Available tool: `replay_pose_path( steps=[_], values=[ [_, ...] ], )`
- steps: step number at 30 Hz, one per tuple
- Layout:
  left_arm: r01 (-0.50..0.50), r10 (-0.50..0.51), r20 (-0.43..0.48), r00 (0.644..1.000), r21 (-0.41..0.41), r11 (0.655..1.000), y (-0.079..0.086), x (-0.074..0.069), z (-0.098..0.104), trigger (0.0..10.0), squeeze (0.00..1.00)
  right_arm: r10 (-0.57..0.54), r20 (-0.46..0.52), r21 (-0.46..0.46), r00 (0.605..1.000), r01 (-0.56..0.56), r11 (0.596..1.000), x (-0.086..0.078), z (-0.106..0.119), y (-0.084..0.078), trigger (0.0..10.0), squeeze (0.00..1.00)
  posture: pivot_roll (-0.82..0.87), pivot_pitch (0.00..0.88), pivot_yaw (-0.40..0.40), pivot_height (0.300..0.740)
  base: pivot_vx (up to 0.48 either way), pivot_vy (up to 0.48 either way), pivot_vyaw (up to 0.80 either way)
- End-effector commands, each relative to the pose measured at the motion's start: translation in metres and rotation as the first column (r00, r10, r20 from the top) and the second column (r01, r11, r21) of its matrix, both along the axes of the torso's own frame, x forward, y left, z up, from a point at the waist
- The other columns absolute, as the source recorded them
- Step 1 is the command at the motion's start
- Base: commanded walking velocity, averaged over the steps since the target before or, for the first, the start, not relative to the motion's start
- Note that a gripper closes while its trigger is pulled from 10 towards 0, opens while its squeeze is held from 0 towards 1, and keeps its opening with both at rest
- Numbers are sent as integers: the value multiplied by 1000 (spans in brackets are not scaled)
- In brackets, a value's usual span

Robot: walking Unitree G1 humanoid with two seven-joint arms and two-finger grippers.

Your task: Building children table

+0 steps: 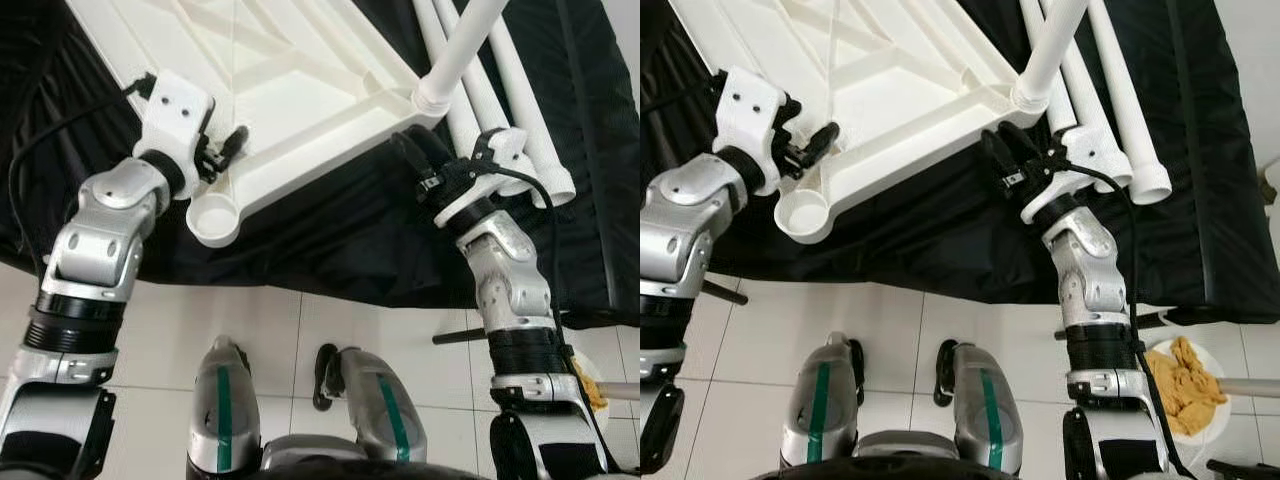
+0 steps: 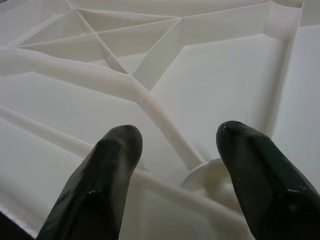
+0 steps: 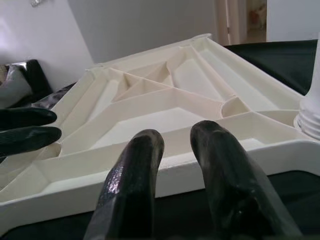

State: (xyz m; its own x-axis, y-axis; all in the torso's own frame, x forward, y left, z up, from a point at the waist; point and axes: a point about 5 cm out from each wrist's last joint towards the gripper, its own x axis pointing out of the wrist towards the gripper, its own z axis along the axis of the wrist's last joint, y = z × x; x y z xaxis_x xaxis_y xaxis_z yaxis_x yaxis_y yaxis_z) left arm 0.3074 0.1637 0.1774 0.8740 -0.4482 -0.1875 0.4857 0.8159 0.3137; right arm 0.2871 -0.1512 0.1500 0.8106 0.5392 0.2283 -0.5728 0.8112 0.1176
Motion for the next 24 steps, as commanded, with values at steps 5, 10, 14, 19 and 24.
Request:
replay_pose_path(
  steps=[5,10,14,19,24],
  values=[
    [-11,20,-56,998,164,986,5,3,-16,10000,0,39,18,-9,999,-39,999,-9,15,1,10000,0,87,89,-77,740,0,0,0],
    [-4,22,-64,998,268,963,8,4,-22,10000,0,48,36,-12,998,-48,999,-10,26,0,10000,0,84,93,-75,740,0,0,0],
    [42,-23,-68,997,293,955,3,1,-23,10000,0,44,40,-13,998,-43,999,-10,30,-2,10000,0,83,96,-72,740,0,0,0],
    [83,-62,-76,995,317,945,-1,-1,-24,10000,0,39,42,-13,998,-39,999,-10,35,-4,10000,0,82,98,-70,740,0,0,0],
    [159,-136,-91,986,327,932,-12,-4,-25,10000,0,38,47,-14,998,-37,999,-12,41,-7,10000,0,74,98,-63,740,0,0,0]
  ],
)
